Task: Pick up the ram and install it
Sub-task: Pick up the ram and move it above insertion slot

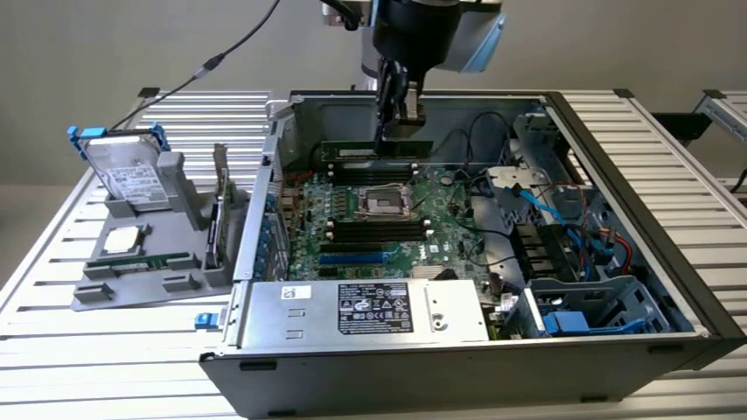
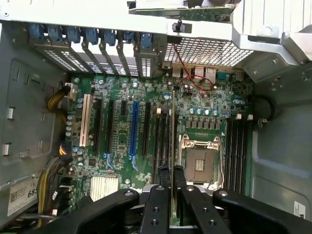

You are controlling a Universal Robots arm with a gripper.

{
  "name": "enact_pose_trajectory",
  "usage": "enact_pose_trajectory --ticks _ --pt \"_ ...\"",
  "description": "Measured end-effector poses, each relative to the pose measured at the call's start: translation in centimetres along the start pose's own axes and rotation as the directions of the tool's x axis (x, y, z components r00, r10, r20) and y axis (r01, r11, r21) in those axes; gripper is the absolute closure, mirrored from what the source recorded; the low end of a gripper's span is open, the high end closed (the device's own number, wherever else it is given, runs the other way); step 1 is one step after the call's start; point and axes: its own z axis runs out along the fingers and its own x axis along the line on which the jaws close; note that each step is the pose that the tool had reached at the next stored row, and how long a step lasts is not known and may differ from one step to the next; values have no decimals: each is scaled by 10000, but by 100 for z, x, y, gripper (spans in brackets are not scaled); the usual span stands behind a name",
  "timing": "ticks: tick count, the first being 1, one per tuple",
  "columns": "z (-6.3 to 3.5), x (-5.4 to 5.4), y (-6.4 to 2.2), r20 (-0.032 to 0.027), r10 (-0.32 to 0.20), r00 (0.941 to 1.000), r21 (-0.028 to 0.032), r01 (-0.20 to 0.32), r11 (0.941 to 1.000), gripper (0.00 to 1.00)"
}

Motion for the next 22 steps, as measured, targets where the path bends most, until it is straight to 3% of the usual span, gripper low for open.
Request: enact_pose_trajectory --ticks 7,13,16,22 --pt "91 5 -44 85 598 9982 25 -599 9982 86" --pt "157 -8 -190 100 694 9975 29 -695 9976 86" --pt "209 -8 -208 98 692 9976 32 -693 9976 86" --pt "284 -8 -204 72 544 9985 137 -545 9984 86"
